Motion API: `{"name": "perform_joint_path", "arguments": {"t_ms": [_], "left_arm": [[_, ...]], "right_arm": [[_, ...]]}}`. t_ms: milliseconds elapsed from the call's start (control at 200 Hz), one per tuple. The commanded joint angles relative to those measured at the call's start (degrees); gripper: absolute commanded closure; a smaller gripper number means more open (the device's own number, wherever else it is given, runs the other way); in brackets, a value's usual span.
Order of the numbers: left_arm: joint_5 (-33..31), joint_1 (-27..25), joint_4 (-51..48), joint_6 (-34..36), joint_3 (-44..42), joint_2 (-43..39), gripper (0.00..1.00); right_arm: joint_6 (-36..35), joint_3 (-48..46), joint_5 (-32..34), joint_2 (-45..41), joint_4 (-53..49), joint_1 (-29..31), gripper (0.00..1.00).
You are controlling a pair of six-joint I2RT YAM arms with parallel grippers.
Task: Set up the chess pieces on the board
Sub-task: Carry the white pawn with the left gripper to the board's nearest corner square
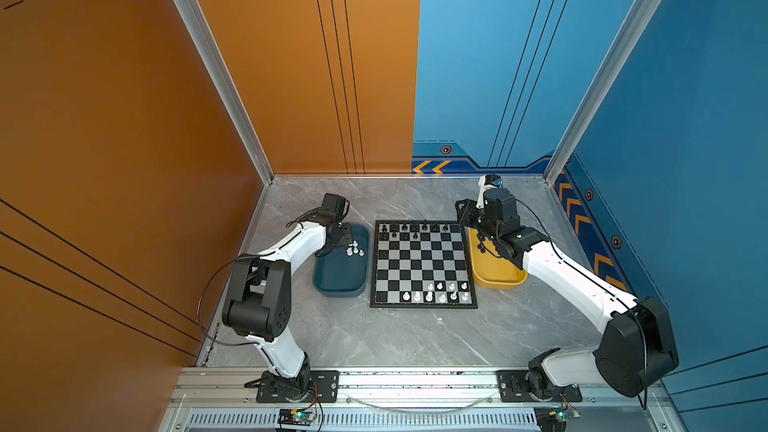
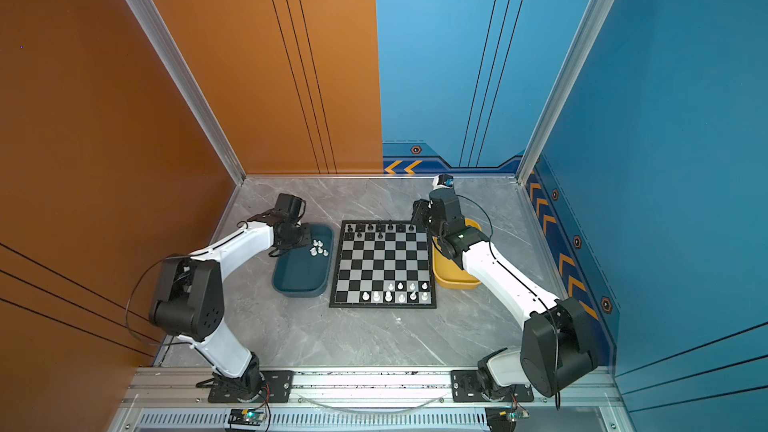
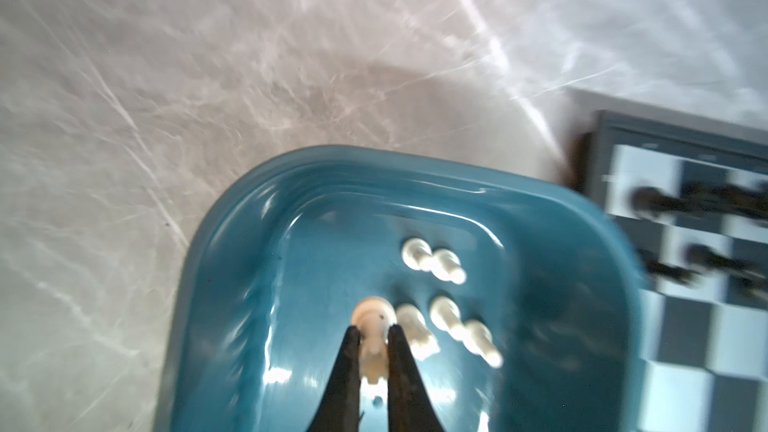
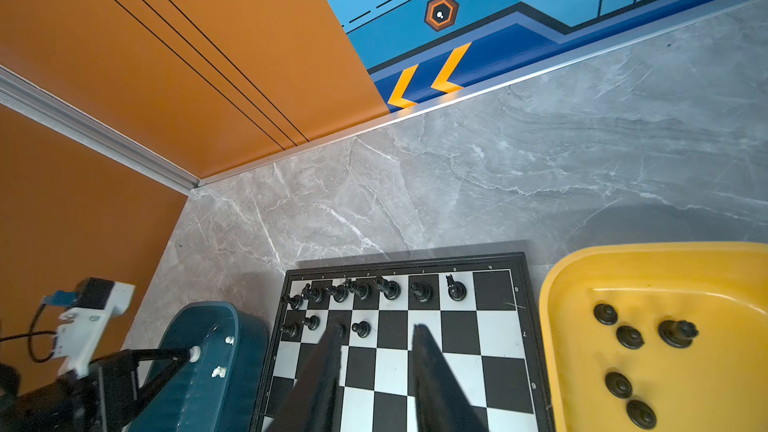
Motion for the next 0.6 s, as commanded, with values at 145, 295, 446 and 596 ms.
{"name": "perform_joint_path", "arguments": {"t_ms": [145,295,446,596], "left_arm": [[0.46,-7.11,-6.45,1.88,-3.17,-13.53,1.0],[-1.13,-13.06,-9.84,1.07,-4.77,-19.33,0.99],[-3.37,-20.1,-13.04,-0.71,-6.56,-23.17,0.99],[-5.29,-26.79,-14.92,-3.38,-10.35,-25.87,0.99]], "right_arm": [[-0.08,-0.35,-0.48,-2.19,0.64,-0.17,0.69],[-0.08,-1.13,-0.33,-3.36,0.68,0.1,0.69],[0.01,-1.78,-0.23,-4.18,0.83,0.29,0.69],[0.01,-2.08,-0.09,-4.79,0.88,0.71,0.69]]}}
